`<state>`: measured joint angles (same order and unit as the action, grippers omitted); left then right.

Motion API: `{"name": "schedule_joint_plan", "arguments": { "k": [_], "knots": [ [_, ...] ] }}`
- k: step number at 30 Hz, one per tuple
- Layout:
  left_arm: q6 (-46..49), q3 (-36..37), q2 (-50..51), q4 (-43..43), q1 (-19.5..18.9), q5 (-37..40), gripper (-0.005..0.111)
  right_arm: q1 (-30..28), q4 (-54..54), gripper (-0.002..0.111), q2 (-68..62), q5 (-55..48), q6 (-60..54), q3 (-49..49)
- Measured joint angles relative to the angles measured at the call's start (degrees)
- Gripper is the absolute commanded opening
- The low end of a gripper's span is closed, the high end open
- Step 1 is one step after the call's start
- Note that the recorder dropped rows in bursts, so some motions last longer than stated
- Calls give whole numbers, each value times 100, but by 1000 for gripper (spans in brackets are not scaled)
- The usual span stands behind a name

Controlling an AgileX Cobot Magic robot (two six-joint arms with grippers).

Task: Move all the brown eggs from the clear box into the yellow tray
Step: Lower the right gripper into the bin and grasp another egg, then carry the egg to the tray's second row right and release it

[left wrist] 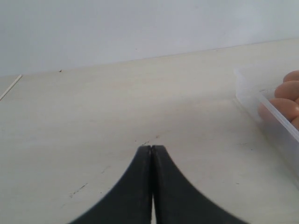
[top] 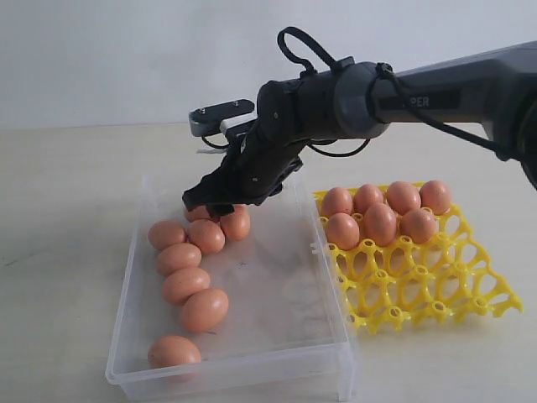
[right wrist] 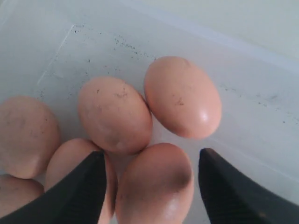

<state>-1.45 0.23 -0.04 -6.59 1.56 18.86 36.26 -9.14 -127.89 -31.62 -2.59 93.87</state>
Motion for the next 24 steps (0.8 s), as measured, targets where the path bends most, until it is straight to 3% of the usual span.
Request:
{"name": "schedule_joint_plan", "arguments": {
  "k": [15, 18, 19, 20, 21, 24],
  "knots": [
    [0, 0, 0, 0, 0, 0, 0, 0, -10, 54, -312, 378, 24, 0],
    [0, 0, 0, 0, 0, 0, 0, 0, -10, 42, -390, 382, 24, 0],
    [0, 0, 0, 0, 0, 0, 0, 0, -10, 28, -400, 382, 24, 0],
    [0, 0, 0, 0, 0, 0, 0, 0, -10, 21, -424, 382, 24, 15],
    [0, 0, 0, 0, 0, 0, 0, 0, -10, 5, -424, 382, 24, 15],
    [0, 0, 0, 0, 0, 0, 0, 0, -10, 0, -424, 347, -84, 15]
  ]
}}
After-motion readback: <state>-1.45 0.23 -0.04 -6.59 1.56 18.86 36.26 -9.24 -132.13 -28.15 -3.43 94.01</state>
